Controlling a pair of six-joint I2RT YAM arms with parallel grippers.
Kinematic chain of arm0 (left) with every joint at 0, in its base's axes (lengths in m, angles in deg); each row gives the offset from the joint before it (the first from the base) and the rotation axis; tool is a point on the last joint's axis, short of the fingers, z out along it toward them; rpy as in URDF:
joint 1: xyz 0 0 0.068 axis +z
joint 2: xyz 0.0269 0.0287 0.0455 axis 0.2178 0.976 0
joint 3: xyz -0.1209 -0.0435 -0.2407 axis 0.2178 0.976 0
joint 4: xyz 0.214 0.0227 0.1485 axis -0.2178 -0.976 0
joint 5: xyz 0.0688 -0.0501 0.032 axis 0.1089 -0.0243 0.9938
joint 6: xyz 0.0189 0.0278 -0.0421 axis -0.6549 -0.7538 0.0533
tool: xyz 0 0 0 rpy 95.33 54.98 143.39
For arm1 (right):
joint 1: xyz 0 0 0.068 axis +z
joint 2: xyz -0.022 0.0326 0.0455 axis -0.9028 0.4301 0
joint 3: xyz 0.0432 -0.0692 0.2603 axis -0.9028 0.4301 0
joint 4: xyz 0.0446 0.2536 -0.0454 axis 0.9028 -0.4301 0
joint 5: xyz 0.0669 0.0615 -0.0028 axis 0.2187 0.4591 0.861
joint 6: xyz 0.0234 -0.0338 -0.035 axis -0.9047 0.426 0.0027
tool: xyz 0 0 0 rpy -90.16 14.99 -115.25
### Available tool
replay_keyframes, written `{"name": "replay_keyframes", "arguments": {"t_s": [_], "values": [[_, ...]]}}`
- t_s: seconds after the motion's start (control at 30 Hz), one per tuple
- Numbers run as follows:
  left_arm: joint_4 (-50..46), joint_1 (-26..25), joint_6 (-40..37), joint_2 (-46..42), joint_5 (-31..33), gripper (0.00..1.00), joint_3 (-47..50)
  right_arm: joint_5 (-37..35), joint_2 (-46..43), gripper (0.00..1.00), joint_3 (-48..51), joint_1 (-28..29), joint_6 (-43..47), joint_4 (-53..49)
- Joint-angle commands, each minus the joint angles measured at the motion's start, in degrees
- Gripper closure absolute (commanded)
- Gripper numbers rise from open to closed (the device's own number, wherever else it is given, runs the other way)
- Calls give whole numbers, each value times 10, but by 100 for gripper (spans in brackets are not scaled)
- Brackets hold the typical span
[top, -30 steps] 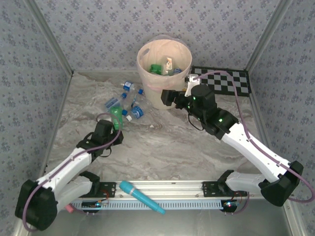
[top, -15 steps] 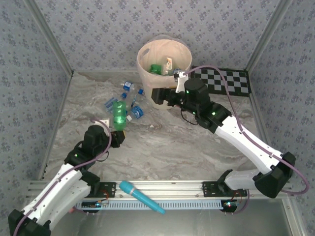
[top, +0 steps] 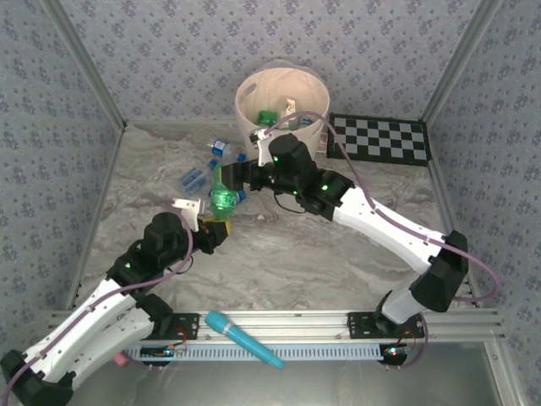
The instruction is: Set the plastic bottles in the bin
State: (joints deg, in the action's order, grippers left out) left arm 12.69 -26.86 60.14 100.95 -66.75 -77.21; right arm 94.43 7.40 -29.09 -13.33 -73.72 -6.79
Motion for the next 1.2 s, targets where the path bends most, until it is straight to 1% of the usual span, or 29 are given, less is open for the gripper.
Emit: {"name": "replay_keyframes", "arguments": {"t_s": [0.0, 0.07, 0.17, 0.3, 0.43, 0.57, 0.7, 0.77, 0.83, 0.87, 0.93, 0.97, 1.0, 1.07, 1.17], "values": [[22, -14, -22, -11, 6, 78, -25, -5, 19, 11, -29, 6, -4, -15], [21, -20, -24, -14, 9, 78, -30, 8, 30, 11, -33, 6, -17, -8], [11, -27, -27, -16, 17, 78, -39, 29, 44, 15, -40, 11, -27, 1], [6, -31, -28, -16, 23, 78, -46, 24, 48, 16, -40, 23, -29, 7], [9, -34, -26, -14, 31, 78, -46, 25, 44, 21, -28, 29, -33, 15], [11, -35, -28, -8, 42, 78, -45, 28, 31, 31, -11, 29, -35, 21], [7, -35, -33, 9, 50, 77, -53, 22, 15, 34, 19, 29, -42, 48], [3, -35, -29, 13, 51, 75, -60, 26, 14, 36, 25, 29, -46, 59], [-2, -35, -25, 14, 51, 75, -66, 31, 16, 42, 22, 26, -47, 58], [-6, -35, -25, 14, 51, 72, -70, 31, 15, 44, 22, 24, -47, 56], [-16, -35, -25, 14, 50, 68, -80, 30, 10, 45, 25, 22, -48, 57], [-20, -35, -24, 14, 49, 65, -85, 28, 6, 45, 29, 20, -48, 60], [-25, -35, -24, 14, 51, 59, -89, 26, 2, 45, 32, 18, -48, 63], [-36, -35, -22, 15, 53, 34, -100, 22, -7, 46, 36, 13, -48, 64], [-51, -35, -18, 12, 62, 4, -115, 6, -23, 48, 35, 0, -48, 44]]}}
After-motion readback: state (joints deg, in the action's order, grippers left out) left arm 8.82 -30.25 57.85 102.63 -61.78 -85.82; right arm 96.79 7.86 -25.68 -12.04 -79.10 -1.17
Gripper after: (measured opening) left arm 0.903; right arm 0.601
